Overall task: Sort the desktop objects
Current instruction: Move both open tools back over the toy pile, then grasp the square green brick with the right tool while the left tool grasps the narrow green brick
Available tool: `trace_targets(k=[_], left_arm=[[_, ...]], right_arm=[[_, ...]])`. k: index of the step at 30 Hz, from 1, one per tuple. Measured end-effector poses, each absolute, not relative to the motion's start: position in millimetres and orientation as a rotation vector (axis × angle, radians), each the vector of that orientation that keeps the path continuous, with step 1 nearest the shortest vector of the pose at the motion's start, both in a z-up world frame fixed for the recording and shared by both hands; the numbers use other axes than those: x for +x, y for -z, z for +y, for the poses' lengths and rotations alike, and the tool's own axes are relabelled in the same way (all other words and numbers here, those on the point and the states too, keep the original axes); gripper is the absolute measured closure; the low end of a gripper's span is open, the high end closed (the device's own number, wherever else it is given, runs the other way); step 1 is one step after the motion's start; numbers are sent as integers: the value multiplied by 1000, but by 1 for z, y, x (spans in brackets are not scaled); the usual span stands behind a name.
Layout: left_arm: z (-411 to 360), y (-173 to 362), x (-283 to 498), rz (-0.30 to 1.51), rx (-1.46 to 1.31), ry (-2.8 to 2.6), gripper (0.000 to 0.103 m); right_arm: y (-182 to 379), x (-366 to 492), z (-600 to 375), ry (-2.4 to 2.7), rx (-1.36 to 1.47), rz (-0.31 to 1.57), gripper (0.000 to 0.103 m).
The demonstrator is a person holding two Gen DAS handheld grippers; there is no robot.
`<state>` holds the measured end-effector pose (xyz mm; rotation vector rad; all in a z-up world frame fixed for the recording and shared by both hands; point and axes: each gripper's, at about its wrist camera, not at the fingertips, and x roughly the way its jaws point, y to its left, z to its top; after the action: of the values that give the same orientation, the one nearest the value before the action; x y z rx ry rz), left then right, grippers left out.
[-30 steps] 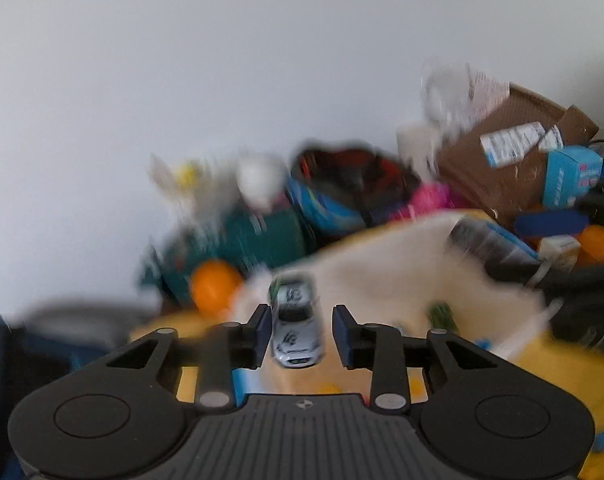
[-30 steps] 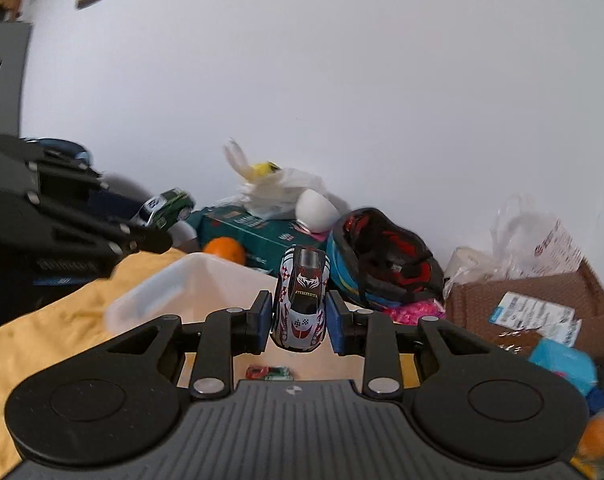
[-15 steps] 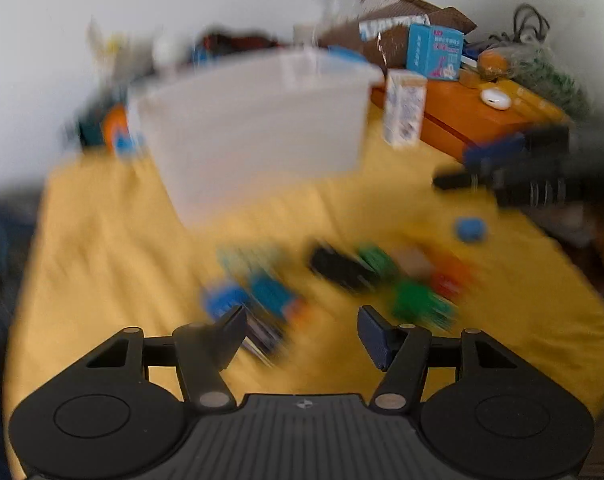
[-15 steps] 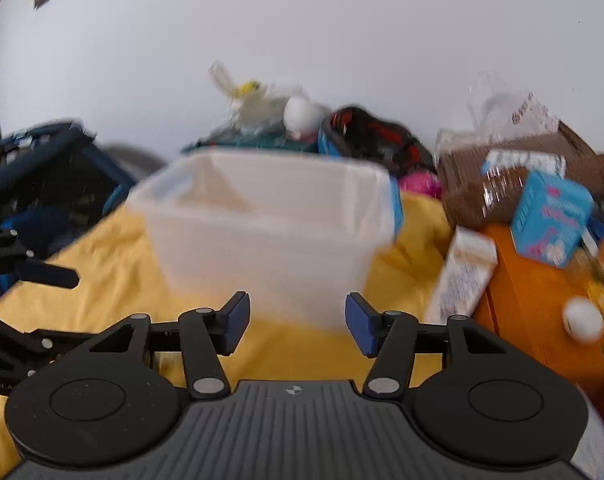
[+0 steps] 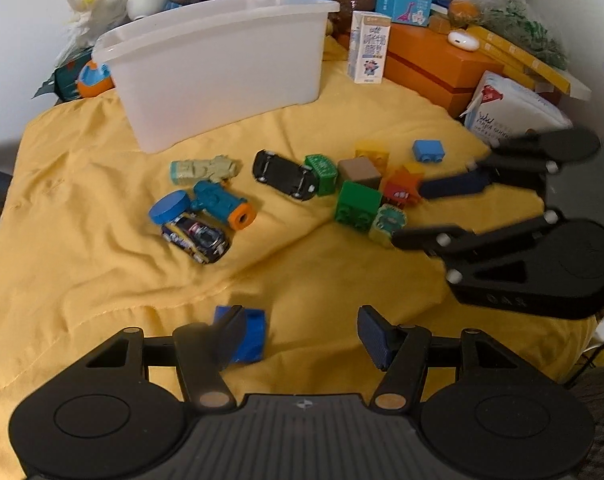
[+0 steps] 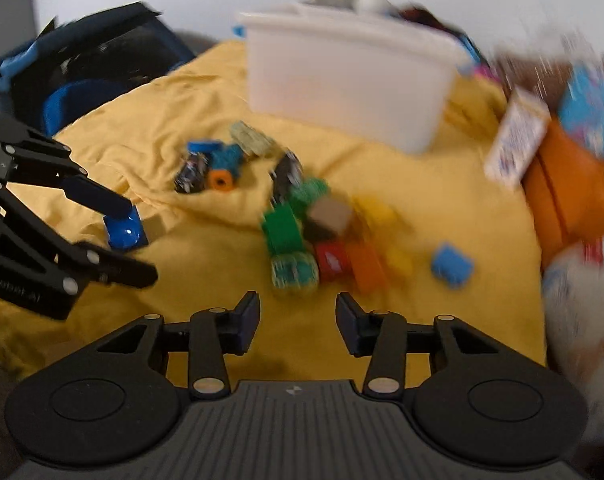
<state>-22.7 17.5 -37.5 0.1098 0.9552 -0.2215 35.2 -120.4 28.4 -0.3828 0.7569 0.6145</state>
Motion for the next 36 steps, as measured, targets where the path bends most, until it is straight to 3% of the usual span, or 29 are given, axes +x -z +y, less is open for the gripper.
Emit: trace_targets(k=[9,11,12,16,21,24,28,33,36], left_arm=[[22,39,-29,947,127,209,38],[23,33,-28,916,141,215,38],[22,30,-27,900,163,223,38],[8,15,-15,802,366,255,38],[-7,4,24,736,311,381,38],[-33,27,50,727,446,414,50],[-53,56,77,775,569,455,50],[-60,68,81,773,658,491,50],[-57,73,83,765,671,498,56]], right_arm=[[-15,43,-73,-657,-607,607,59],[-6,45,-67,-628,-662,622,75],[-4,47,-68,-630,-654,650,76],[-17,46,-89,-734,-424,771,76],[-18,48,-129,-790,-26,1023,76],[-9,50,-150,-781,132,1099,76],[1,51,-172,-690,255,1131,60],[-7,38,-184,-578,174,1038,50],[-9,33,-189,-559,164,1013,49]])
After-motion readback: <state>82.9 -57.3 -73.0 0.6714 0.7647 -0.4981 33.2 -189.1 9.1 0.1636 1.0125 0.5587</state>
